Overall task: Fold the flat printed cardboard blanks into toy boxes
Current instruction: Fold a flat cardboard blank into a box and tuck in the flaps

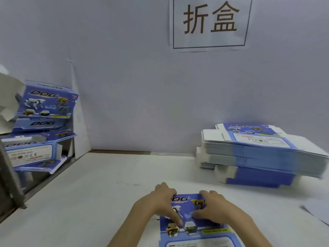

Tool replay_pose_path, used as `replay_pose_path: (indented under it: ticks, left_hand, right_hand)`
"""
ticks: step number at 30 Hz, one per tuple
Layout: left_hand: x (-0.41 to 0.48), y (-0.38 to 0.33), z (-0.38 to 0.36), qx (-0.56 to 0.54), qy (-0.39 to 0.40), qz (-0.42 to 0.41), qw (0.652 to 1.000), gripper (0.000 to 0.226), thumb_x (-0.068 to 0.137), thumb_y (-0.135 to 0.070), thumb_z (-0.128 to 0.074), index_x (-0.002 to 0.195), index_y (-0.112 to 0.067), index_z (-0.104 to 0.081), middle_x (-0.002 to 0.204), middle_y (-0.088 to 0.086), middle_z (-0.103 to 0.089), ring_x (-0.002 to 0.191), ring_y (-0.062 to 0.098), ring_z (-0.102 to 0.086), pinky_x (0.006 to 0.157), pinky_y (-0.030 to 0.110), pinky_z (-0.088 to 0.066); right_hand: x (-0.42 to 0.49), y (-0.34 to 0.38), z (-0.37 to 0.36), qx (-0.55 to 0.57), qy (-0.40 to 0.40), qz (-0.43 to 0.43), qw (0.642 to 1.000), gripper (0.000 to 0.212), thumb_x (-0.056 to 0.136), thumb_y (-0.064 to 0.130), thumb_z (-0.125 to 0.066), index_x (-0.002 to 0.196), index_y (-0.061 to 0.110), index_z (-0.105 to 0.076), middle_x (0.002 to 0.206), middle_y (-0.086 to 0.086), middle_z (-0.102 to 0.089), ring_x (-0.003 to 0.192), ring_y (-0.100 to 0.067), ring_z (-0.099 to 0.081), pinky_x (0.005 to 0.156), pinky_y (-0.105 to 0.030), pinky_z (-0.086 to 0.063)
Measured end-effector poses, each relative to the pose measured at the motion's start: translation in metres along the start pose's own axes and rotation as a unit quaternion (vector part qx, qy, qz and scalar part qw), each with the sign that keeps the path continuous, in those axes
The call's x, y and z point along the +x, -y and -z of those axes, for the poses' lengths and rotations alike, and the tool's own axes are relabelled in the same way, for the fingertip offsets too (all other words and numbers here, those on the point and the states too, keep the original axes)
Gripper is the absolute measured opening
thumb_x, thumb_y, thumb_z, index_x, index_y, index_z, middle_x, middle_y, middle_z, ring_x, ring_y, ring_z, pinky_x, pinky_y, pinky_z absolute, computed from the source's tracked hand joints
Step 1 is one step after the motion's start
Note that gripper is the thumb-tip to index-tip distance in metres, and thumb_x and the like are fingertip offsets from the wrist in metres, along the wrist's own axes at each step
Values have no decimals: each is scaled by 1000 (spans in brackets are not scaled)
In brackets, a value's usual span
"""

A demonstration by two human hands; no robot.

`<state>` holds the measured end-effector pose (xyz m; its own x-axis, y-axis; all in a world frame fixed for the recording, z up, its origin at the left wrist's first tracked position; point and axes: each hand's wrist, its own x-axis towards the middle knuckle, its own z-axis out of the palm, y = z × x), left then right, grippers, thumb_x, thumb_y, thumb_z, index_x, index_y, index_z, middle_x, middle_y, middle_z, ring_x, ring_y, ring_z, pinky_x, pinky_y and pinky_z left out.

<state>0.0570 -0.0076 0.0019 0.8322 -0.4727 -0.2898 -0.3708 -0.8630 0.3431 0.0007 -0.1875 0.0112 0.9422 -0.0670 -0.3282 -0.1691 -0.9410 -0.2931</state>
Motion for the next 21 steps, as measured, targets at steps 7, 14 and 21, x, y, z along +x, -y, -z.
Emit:
replay_pose_path:
  ticks: [7,14,21]
  left_hand:
    - [-9,11,10,-61,-100,-34,993,66,61,-48,-86,110,-32,-45,113,-10,-46,101,5,-49,84,22,-48]
    - [-53,35,77,-299,-357,-94,880,29,75,-28,-80,81,-21,-52,76,1,-70,68,13,-68,55,20,-48]
    - [-72,-7,84,-592,-324,-173,717,50,69,-27,-75,111,-17,-51,88,7,-76,74,24,-73,56,33,-58]
  right_hand:
    - [-1,-7,12,5,-70,30,997,85,84,49,-65,150,20,-20,153,-9,-24,140,-28,-25,112,-38,-29]
    - [-30,-5,53,184,-457,111,863,79,92,26,-61,153,23,-11,160,-4,-14,146,-16,-11,115,-29,-13]
    - [-42,15,55,526,-267,204,781,36,89,19,-64,123,27,-54,117,6,-68,99,-3,-67,81,-22,-55]
